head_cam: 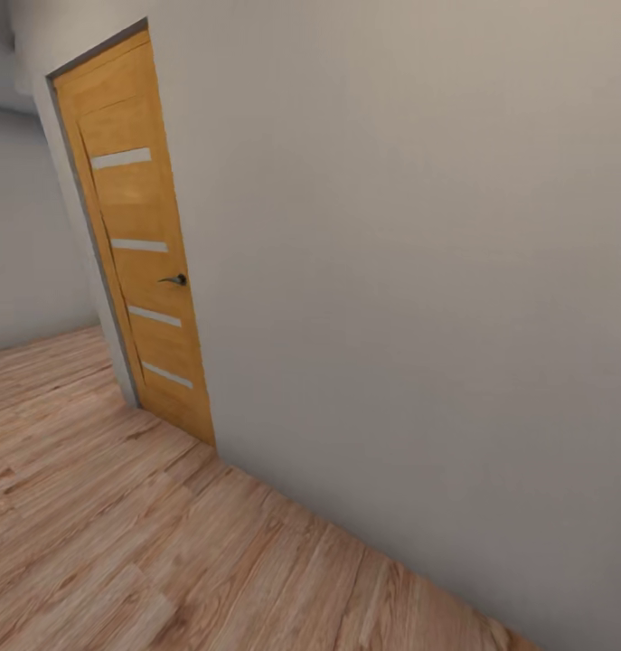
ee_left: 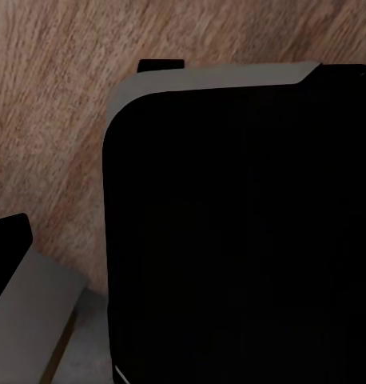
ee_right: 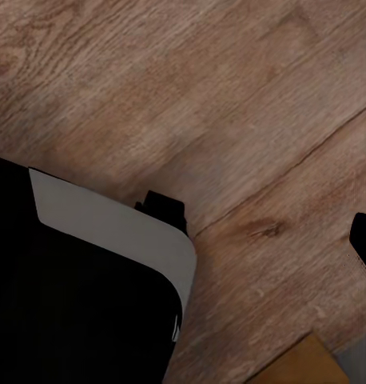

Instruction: Move the two storage containers from the living room to the garage. In the garage, place one container on the floor and stack the other container on top of it (either order is fine).

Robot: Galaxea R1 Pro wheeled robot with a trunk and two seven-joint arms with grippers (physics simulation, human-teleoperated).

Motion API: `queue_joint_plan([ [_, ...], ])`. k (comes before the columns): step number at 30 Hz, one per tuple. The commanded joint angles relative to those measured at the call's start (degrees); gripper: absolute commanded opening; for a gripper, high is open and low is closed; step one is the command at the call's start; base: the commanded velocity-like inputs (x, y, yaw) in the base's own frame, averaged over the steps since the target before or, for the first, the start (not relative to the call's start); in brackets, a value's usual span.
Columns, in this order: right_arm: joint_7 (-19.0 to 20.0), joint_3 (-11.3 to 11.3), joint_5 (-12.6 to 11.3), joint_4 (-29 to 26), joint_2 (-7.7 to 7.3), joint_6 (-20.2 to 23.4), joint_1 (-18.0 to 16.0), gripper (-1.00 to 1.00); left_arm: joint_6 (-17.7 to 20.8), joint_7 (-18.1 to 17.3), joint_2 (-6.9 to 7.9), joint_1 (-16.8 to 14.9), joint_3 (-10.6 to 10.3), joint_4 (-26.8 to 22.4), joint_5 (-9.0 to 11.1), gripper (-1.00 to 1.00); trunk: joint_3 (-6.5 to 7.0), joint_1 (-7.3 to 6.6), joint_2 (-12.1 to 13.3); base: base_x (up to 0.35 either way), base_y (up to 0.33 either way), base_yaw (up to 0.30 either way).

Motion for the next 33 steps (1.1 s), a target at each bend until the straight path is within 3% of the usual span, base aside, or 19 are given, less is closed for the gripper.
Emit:
queue_joint_plan([
  [1, 0.0, 0.5, -0.6, 0.2, 0.04, -0.3, -0.1, 1.0, 0.0, 0.1, -0.01, 0.0, 0.0, -0.1, 0.0, 1.0, -0.05, 0.02, 0.0, 0.064, 0.0, 0.024],
  [22, 0.0, 0.5, -0.5, 0.2, -0.03, -0.5, -0.1, 1.0, 0.0, 0.1, -0.01, 0.0, 0.0, -0.1, 0.0, 1.0, -0.05, 0.02, 0.0, 0.005, 0.0, 0.226],
  [33, 0.1, 0.5, 0.1, 0.2, -0.15, -0.6, -0.1, 1.0, 0.0, 0.1, -0.01, 0.0, 0.0, -0.1, 0.0, 1.0, -0.05, 0.02, 0.0, 0.0, 0.0, 0.03],
])
